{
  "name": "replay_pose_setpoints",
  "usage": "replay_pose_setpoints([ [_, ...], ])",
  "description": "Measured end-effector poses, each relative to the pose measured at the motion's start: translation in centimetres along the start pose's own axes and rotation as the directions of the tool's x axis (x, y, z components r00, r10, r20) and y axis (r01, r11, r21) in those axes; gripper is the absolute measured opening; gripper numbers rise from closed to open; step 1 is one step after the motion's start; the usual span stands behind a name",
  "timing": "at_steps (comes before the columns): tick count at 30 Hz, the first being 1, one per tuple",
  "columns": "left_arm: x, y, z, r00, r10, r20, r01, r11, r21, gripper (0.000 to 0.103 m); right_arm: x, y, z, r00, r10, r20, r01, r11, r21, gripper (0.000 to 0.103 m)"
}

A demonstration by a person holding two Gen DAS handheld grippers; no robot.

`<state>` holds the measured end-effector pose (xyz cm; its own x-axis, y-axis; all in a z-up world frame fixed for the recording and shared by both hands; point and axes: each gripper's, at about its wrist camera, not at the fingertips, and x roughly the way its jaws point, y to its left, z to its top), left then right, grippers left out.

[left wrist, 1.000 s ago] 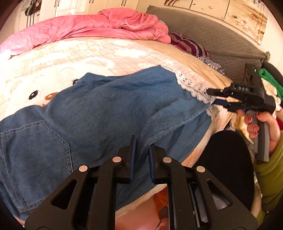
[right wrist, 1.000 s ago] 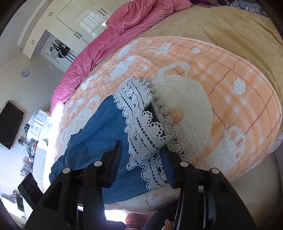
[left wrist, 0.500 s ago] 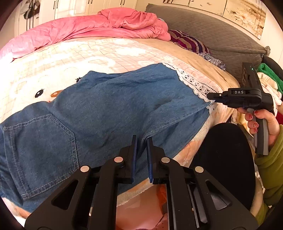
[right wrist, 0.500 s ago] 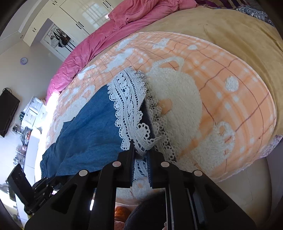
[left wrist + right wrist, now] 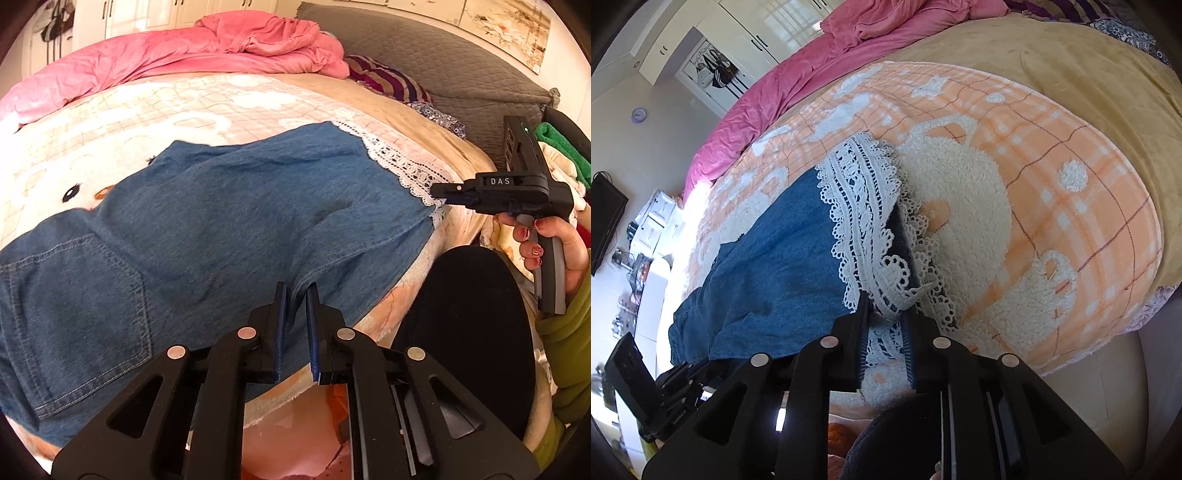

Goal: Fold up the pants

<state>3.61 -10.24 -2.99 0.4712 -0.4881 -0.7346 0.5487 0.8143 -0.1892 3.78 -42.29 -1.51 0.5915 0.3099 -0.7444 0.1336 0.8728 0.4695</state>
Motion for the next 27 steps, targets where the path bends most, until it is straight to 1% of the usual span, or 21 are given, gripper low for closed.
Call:
replay_pose_setpoints([
  [5,1.2,-0.4,-0.2,1.0,0.005,-0.028,-0.005,1.0,0.014,0.005,0.1,-0.2,0.1,1.0,0.004,0.004,-0.004,1.0,0.008,0.018],
  [6,1.2,-0.5,-0.2,1.0,0.003,-0.031,-0.002,1.0,0.017,0.005,0.0,-0.1,0.1,1.0,0.001,0.006,-0.001,1.0,0.003,0.018],
  [8,0.9,-0.6,-0.2,0.999,-0.007,-0.031,0.008,1.0,0.027,0.001,-0.4,0.0,0.1,1.0,0.006,0.015,-0.006,1.0,-0.005,0.015],
  [12,0.4,-0.7,-0.3,0.999,-0.01,-0.03,0.012,0.999,0.052,0.0,-1.2,-0.1,0.0,1.0,0.01,0.021,-0.009,1.0,-0.027,0.015],
  [14,0.2,-0.5,-0.3,0.999,-0.029,-0.033,0.031,0.998,0.059,0.0,-1.4,-0.3,-0.1,1.0,0.018,0.021,-0.018,1.0,-0.019,0.015],
  [19,-0.4,-0.4,-0.2,0.996,-0.061,-0.062,0.066,0.994,0.086,0.0,-1.3,-0.9,-0.4,1.0,0.026,0.0,-0.026,1.0,0.002,0.015],
  [24,-0.3,-0.6,-0.6,0.993,-0.053,-0.109,0.066,0.99,0.123,0.0,-0.6,-1.2,-1.0,0.999,0.036,-0.037,-0.036,0.999,0.003,0.016],
  [27,-0.2,-0.5,-0.7,0.992,-0.052,-0.115,0.066,0.99,0.126,0.0,-0.4,-1.5,-1.0,0.998,0.039,-0.042,-0.038,0.999,0.011,0.017],
])
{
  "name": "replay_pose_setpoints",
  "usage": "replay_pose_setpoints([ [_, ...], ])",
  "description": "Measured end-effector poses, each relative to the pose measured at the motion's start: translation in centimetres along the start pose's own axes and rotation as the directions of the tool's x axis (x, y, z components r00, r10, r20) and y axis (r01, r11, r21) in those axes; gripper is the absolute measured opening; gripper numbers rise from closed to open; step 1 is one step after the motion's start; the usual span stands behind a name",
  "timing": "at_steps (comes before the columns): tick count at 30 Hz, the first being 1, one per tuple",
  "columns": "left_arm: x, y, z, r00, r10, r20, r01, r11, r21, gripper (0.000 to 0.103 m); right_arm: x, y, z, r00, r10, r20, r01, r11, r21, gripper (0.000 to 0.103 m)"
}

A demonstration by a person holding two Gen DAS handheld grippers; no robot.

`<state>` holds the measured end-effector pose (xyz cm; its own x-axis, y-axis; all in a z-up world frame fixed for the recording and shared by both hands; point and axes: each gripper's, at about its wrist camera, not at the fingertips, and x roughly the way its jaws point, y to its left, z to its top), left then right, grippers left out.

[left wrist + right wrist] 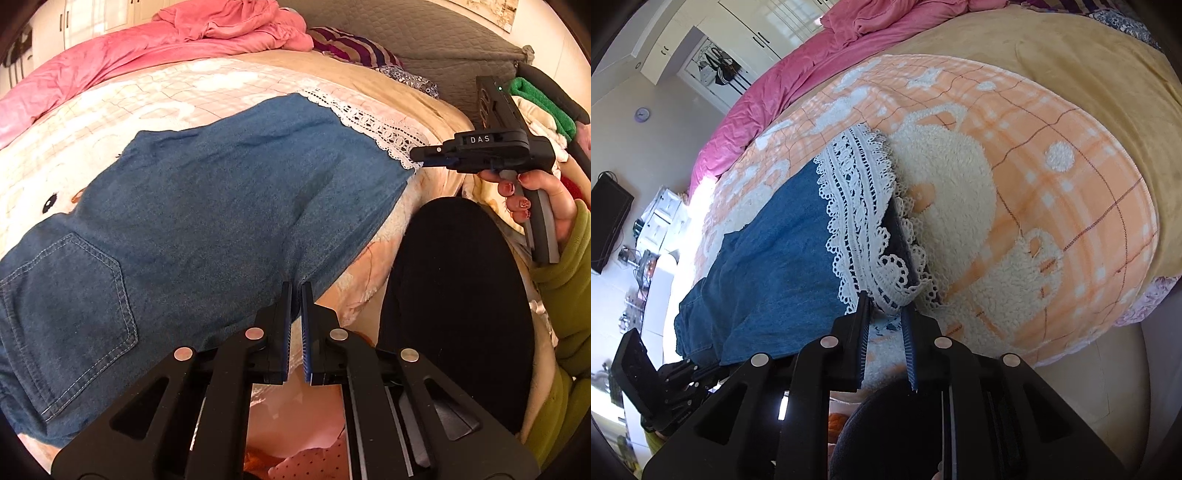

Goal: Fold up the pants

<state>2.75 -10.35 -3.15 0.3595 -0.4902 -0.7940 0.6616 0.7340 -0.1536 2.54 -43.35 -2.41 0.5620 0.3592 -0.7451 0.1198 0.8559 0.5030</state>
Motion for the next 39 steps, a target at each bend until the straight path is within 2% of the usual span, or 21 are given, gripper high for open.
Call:
replay_pose_setpoints([
  [9,1.7,-1.3,0.2,0.997,0.078,-0.01,-0.077,0.996,0.055,0.005,0.2,-0.3,0.1,1.0,0.014,0.003,-0.014,1.0,0.01,0.018],
  [12,2.3,-0.6,0.1,0.997,0.062,-0.045,-0.061,0.998,0.017,0.004,0.3,-0.4,0.0,1.0,0.011,0.001,-0.011,1.0,0.011,0.018],
  [14,1.9,0.0,-0.1,0.998,0.032,-0.055,-0.032,0.999,-0.014,0.0,0.2,-0.6,0.0,1.0,0.017,0.0,-0.017,1.0,0.019,0.018],
  [17,1.1,0.0,-0.4,0.998,0.002,-0.059,-0.002,1.0,-0.004,0.0,-0.5,-0.3,0.0,1.0,-0.007,0.006,0.007,1.0,-0.005,0.032],
  [18,0.9,0.0,-0.5,0.998,-0.002,-0.058,0.001,1.0,-0.004,0.0,-1.2,-0.3,0.0,0.999,-0.033,0.024,0.034,0.999,-0.016,0.046],
  [22,0.7,0.0,-0.8,0.997,-0.017,-0.073,0.017,1.0,0.003,0.0,-3.4,0.3,0.0,0.994,-0.056,0.091,0.061,0.997,-0.05,0.049],
  [24,0.8,-0.4,-0.8,0.996,-0.017,-0.082,0.019,1.0,0.016,0.0,-3.7,2.3,-0.2,0.994,-0.04,0.105,0.053,0.99,-0.131,0.049],
  [26,0.9,-0.7,-0.8,0.996,-0.017,-0.093,0.02,0.999,0.032,0.0,-3.0,4.5,-0.7,0.996,-0.021,0.088,0.038,0.978,-0.204,0.049],
  [29,1.5,-0.9,-0.9,0.994,-0.003,-0.113,0.008,0.999,0.047,0.0,-0.3,7.9,-1.6,1.0,0.021,0.009,-0.018,0.958,-0.286,0.049],
  [33,1.7,-1.0,-0.8,0.993,0.001,-0.118,0.004,0.999,0.046,0.0,3.5,10.6,-1.8,0.998,-0.008,-0.064,-0.013,0.944,-0.331,0.049],
  [35,1.6,-0.8,-0.9,0.993,-0.004,-0.119,0.009,0.999,0.036,0.002,5.6,10.3,-1.9,0.987,-0.113,-0.116,0.07,0.945,-0.32,0.053],
  [36,1.5,-0.7,-0.9,0.993,-0.008,-0.119,0.012,0.999,0.033,0.002,6.1,9.8,-2.0,0.984,-0.116,-0.135,0.071,0.951,-0.299,0.053],
  [39,1.3,-0.3,-0.9,0.993,-0.028,-0.119,0.03,0.999,0.015,0.003,5.9,8.1,-2.0,0.987,-0.048,-0.151,0.012,0.974,-0.226,0.053],
])
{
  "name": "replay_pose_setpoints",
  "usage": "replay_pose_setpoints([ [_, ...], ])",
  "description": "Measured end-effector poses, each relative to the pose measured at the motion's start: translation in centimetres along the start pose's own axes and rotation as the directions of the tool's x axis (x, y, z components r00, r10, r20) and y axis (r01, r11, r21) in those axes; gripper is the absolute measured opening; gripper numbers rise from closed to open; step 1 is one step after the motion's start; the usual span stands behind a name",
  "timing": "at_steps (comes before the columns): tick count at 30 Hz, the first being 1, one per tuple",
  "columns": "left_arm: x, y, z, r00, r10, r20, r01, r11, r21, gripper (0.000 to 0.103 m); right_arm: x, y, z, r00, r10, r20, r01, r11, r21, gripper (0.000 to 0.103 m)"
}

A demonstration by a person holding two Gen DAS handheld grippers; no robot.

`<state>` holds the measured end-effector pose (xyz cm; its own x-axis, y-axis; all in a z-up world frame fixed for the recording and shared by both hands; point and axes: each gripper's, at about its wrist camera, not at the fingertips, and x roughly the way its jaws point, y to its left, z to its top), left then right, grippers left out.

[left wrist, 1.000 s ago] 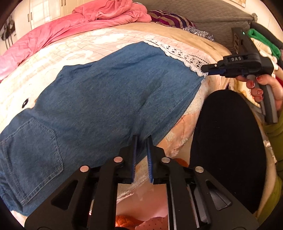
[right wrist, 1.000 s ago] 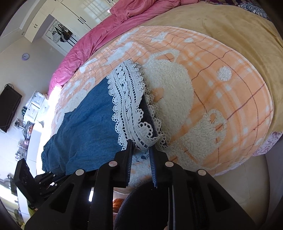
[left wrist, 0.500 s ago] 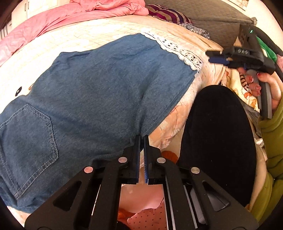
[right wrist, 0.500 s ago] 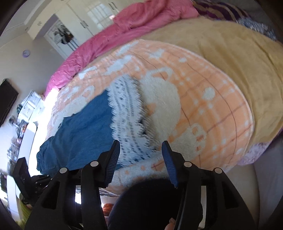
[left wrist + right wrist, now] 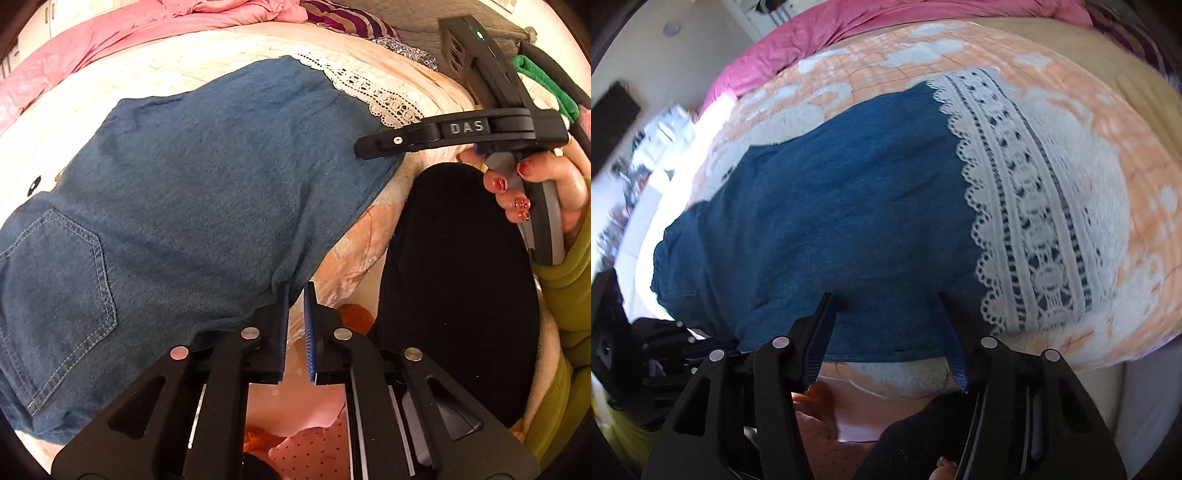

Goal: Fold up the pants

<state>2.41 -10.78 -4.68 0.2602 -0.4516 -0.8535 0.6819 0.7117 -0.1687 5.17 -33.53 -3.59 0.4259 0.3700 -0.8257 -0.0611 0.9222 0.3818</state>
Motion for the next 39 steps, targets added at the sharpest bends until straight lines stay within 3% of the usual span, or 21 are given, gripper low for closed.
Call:
replay_pose_setpoints([
  [7,-3.3,0.9,0.7,0.994,-0.056,0.093,0.06,0.997,-0.045,0.026,-0.4,-0.4,-0.6,0.999,0.038,0.005,-0.038,0.999,-0.003,0.053],
  [11,-5.2,2.8,1.4,0.991,-0.013,0.131,0.029,0.993,-0.115,0.031,-2.1,-0.1,-0.8,0.998,0.054,0.044,-0.052,0.998,-0.037,0.053],
  [12,-5.4,3.4,1.8,0.991,0.011,0.13,0.007,0.991,-0.136,0.031,-2.8,-0.1,-0.7,0.995,0.063,0.075,-0.06,0.997,-0.042,0.054],
  [15,-5.8,4.9,3.7,0.984,0.129,0.122,-0.108,0.98,-0.165,0.047,-4.1,-0.2,-0.1,0.987,0.069,0.143,-0.064,0.997,-0.044,0.054],
  [20,-4.8,8.1,7.9,0.975,0.2,0.093,-0.182,0.968,-0.172,0.047,-4.8,-1.1,2.3,0.98,0.026,0.197,-0.021,0.999,-0.03,0.054],
  [25,-2.9,11.1,10.6,0.978,0.2,0.066,-0.187,0.969,-0.159,0.051,-4.6,-1.9,5.6,0.972,-0.007,0.233,0.007,1.0,0.002,0.054],
  [29,-1.1,13.3,11.6,0.978,0.188,0.087,-0.169,0.967,-0.193,0.053,-4.1,-3.1,8.5,0.967,-0.02,0.254,0.021,1.0,-0.001,0.054],
  [34,0.6,14.7,12.5,0.985,0.156,0.071,-0.136,0.964,-0.226,0.053,-1.7,-5.1,12.9,0.977,-0.054,0.206,0.052,0.999,0.014,0.054],
  [39,3.0,15.7,13.2,0.995,0.089,0.049,-0.072,0.959,-0.273,0.053,1.6,-7.0,15.4,0.99,-0.033,0.134,0.027,0.998,0.048,0.054],
])
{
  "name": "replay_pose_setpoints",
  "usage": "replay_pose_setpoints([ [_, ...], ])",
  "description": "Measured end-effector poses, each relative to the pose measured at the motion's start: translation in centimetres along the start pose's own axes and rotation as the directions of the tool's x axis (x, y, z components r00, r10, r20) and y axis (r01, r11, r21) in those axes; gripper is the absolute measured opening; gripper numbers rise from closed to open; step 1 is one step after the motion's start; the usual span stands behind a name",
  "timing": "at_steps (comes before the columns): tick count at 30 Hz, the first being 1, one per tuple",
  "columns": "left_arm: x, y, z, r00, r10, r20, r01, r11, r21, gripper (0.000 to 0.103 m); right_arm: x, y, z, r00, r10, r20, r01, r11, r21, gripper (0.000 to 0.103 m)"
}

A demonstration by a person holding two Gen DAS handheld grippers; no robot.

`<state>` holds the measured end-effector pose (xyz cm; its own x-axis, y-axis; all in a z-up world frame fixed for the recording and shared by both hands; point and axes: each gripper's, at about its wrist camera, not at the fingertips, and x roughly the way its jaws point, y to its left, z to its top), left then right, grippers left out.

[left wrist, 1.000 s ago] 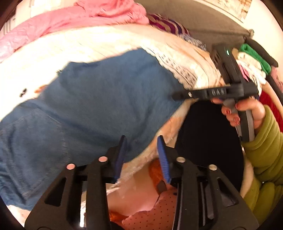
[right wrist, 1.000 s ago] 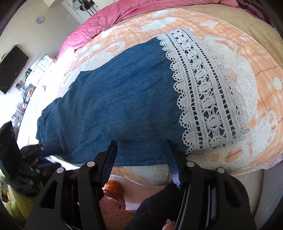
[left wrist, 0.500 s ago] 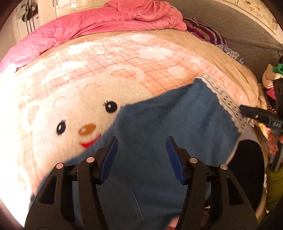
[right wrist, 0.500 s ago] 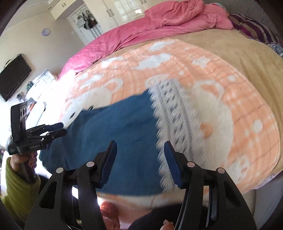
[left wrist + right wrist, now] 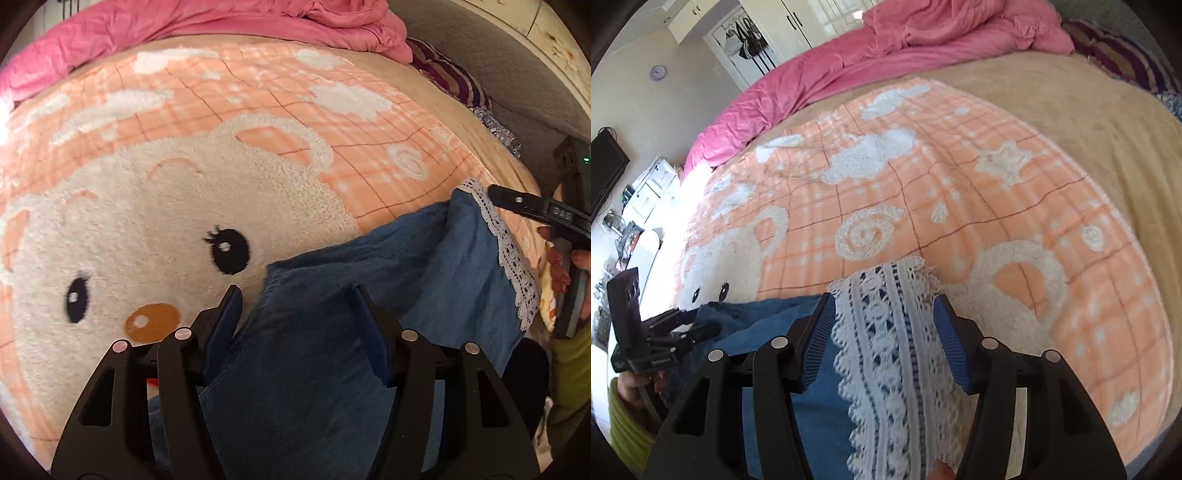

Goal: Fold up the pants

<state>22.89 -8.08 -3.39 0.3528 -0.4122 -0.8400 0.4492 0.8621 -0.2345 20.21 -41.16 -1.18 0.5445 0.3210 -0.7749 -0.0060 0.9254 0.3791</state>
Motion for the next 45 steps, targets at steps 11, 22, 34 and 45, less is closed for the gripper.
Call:
replay_pose_setpoints([
  [11,-1.6,0.8,0.6,0.99,-0.035,0.134,0.044,0.997,-0.062,0.003,1.0,0.3,-1.0,0.999,-0.027,0.017,0.029,0.995,-0.095,0.04],
  [22,-0.4,2.9,0.0,0.998,-0.016,0.066,0.024,0.992,-0.121,0.032,2.1,-0.6,0.8,0.999,0.032,-0.021,-0.033,0.997,-0.076,0.045],
  [34,-1.4,2.1,0.6,0.989,-0.059,0.133,0.08,0.984,-0.157,0.004,-1.1,0.7,0.6,0.982,0.163,0.099,-0.148,0.979,-0.138,0.019],
  [45,0.7,2.1,1.8,0.99,0.083,0.118,-0.063,0.984,-0.165,0.004,4.8,2.9,3.5,0.991,-0.134,0.0,0.128,0.943,-0.306,0.02],
])
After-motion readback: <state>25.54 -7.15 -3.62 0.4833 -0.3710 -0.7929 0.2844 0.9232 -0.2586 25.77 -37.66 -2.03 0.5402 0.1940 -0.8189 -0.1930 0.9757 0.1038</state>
